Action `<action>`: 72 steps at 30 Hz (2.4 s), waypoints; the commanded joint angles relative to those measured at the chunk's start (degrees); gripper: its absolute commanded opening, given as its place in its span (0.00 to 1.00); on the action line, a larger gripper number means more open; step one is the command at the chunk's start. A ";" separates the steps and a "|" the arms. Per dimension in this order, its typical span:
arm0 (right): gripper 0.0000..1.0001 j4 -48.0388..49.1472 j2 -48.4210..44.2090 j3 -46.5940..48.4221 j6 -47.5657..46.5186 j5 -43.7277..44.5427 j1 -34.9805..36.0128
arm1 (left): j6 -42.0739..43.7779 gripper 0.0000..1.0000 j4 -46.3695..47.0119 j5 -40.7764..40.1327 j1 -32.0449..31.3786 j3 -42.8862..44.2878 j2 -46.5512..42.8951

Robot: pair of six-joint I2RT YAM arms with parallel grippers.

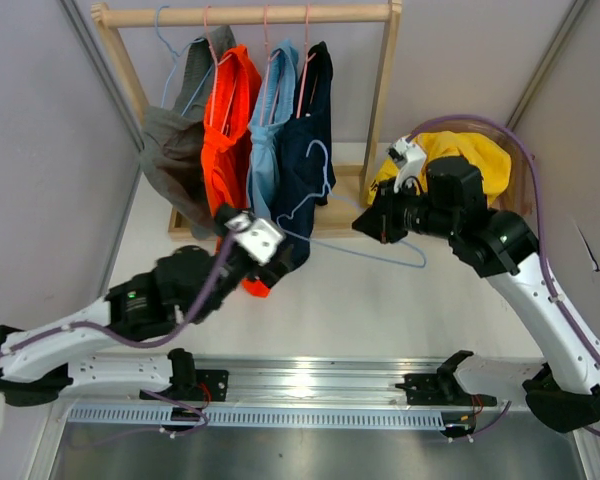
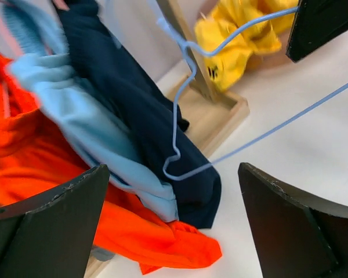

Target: Remove the shorts from the hanger

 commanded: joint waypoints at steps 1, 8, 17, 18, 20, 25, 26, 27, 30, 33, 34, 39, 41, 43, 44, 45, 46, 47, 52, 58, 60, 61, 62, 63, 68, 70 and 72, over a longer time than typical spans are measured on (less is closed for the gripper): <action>0.00 -3.54 2.94 9.65 -3.26 13.94 -0.32 | -5.20 0.99 -1.27 -2.96 -0.18 4.40 -6.85; 0.00 -16.02 9.62 25.30 -6.07 21.36 -7.68 | -7.23 0.99 -5.49 -2.69 -0.18 3.09 -15.04; 0.00 -22.45 10.24 38.75 -7.31 10.82 -15.71 | -4.42 0.99 -0.06 -4.71 -0.18 -6.92 -19.70; 0.00 -22.19 9.54 38.85 -7.31 9.06 -15.79 | -4.15 0.99 0.48 -4.72 -0.18 -7.63 -19.79; 0.00 -22.01 6.91 39.72 -6.87 7.12 -15.79 | -3.80 0.99 1.45 -4.80 -0.18 -8.60 -19.79; 0.00 -23.24 3.74 48.50 -5.99 6.94 -15.27 | -3.19 0.99 3.64 -4.28 -0.10 -11.15 -18.83; 0.00 -22.72 2.95 50.26 -6.16 5.37 -15.18 | -3.18 0.99 3.91 -4.01 -0.09 -11.59 -18.57; 0.00 -21.76 2.08 50.19 -5.90 4.40 -15.09 | -3.10 0.99 4.17 -3.93 -0.09 -11.85 -18.30; 0.00 -17.98 -2.23 50.10 -6.43 5.35 -15.00 | -3.10 0.99 4.79 -3.40 0.26 -11.94 -17.25; 0.00 -11.74 -6.44 47.12 -6.51 8.43 -14.13 | -3.18 0.99 4.79 -2.69 0.52 -12.12 -16.81; 0.00 -9.29 -7.07 46.59 -6.60 8.69 -13.52 | -3.36 0.99 4.70 -2.61 0.52 -12.38 -16.89; 0.00 -3.56 -8.66 43.06 -5.37 -6.66 -8.68 | -3.71 0.99 4.97 -2.26 1.05 -12.82 -16.63; 0.00 -1.54 -9.09 41.49 -3.97 -8.88 -8.76 | -3.98 0.99 5.05 -1.99 1.14 -13.00 -16.54; 0.00 -0.04 -9.80 37.37 -4.05 -8.36 -8.85 | -4.15 0.99 5.41 -1.47 1.22 -13.08 -16.45; 0.00 0.48 -9.89 35.87 -3.97 -6.79 -8.85 | -4.15 0.99 5.67 -1.20 1.40 -13.09 -16.37; 0.00 0.92 -9.89 34.21 -4.23 -6.25 -8.85 | -4.24 0.99 5.93 -1.03 1.49 -12.91 -16.11; 0.00 3.71 -10.06 28.88 -4.06 -5.46 -8.85 | -4.33 0.99 6.02 -0.33 1.57 -13.08 -16.02; 0.00 5.04 -9.98 26.30 -3.97 -1.98 -8.85 | -4.33 0.99 6.11 -0.06 1.75 -13.00 -15.93; 0.00 11.89 -5.41 15.83 -7.29 12.99 -8.85 | -5.38 0.99 6.02 0.82 2.19 -13.09 -15.75; 0.00 21.31 3.73 13.97 -10.11 19.94 -8.85 | -5.91 0.99 6.11 1.00 2.54 -14.05 -17.42; 0.00 24.20 8.03 15.90 -10.73 23.88 -8.76 | -6.08 0.99 6.29 1.43 2.81 -14.31 -17.60; 0.00 25.26 9.61 16.78 -11.60 25.47 -8.76 | -6.17 0.99 6.37 1.70 3.07 -14.40 -17.68; 0.00 26.49 11.19 17.74 -12.05 26.26 -8.76 | -6.09 0.99 6.55 2.48 3.16 -14.58 -17.60; 0.00 27.72 14.86 20.62 -12.57 26.97 -8.50 | -6.26 0.99 6.55 2.67 3.24 -14.67 -17.51; 0.00 30.10 21.66 27.59 -12.76 29.09 -7.97 | -6.52 0.99 5.85 2.49 3.42 -14.93 -17.94; 0.00 29.85 21.67 28.56 -12.06 29.08 -6.58 | -6.61 0.99 6.20 2.40 3.51 -15.72 -18.47; 0.00 29.67 20.88 28.83 -11.79 30.31 -5.52 | -6.52 0.99 6.29 2.49 3.51 -16.25 -19.18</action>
